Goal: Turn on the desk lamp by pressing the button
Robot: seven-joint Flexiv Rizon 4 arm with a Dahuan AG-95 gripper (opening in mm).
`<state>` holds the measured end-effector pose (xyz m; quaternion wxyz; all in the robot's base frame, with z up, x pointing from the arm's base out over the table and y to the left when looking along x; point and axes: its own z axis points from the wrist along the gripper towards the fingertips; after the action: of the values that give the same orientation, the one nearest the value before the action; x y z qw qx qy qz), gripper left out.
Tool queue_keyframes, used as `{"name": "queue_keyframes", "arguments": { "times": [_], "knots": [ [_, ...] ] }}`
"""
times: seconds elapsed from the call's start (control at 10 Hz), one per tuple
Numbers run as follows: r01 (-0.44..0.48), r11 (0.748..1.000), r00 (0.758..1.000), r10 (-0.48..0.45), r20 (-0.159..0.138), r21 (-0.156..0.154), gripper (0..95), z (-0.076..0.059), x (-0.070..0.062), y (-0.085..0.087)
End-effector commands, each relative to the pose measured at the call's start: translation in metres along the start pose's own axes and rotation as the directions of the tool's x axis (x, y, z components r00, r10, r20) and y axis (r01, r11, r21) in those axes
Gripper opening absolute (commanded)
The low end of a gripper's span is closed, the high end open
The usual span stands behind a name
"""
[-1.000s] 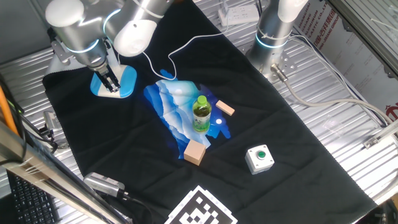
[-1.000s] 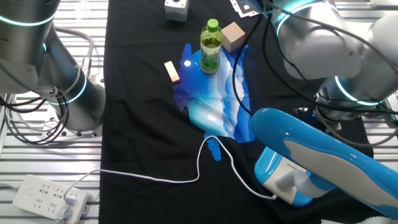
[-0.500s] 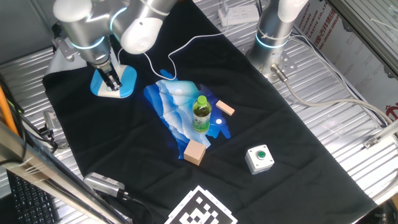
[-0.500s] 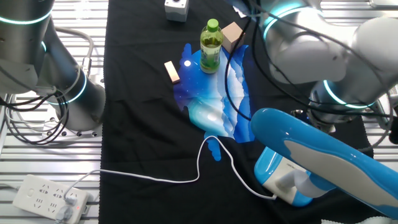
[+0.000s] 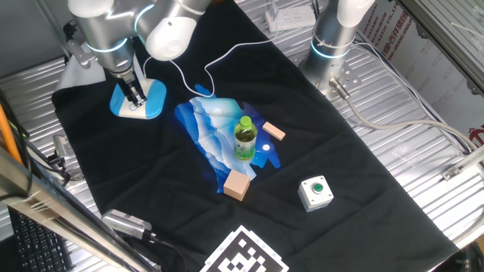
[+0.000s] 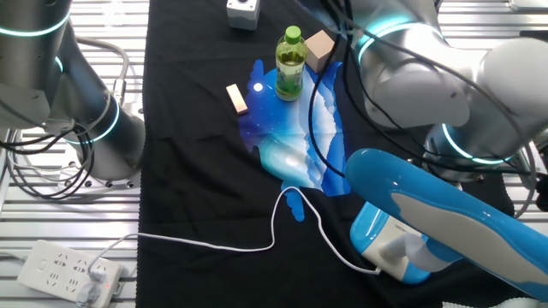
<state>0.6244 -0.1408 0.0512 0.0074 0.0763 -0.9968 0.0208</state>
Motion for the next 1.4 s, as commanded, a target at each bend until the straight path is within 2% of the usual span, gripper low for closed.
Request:
{"name": "queue_keyframes", "arguments": {
  "times": [0.1, 0.5, 1.0, 1.4],
  "knots": [
    [0.005, 1.000, 1.000, -0.005, -0.001, 0.001, 0.0, 0.001, 0.001, -0.001],
    [0.025, 1.000, 1.000, -0.025, -0.001, -0.001, 0.0, 0.005, -0.005, -0.008],
    [0.031, 0.999, 0.999, -0.031, -0.008, -0.006, 0.0, 0.005, -0.014, -0.008],
    [0.044, 0.999, 0.999, -0.044, -0.009, -0.009, 0.0, 0.005, -0.013, -0.015]
  ]
}}
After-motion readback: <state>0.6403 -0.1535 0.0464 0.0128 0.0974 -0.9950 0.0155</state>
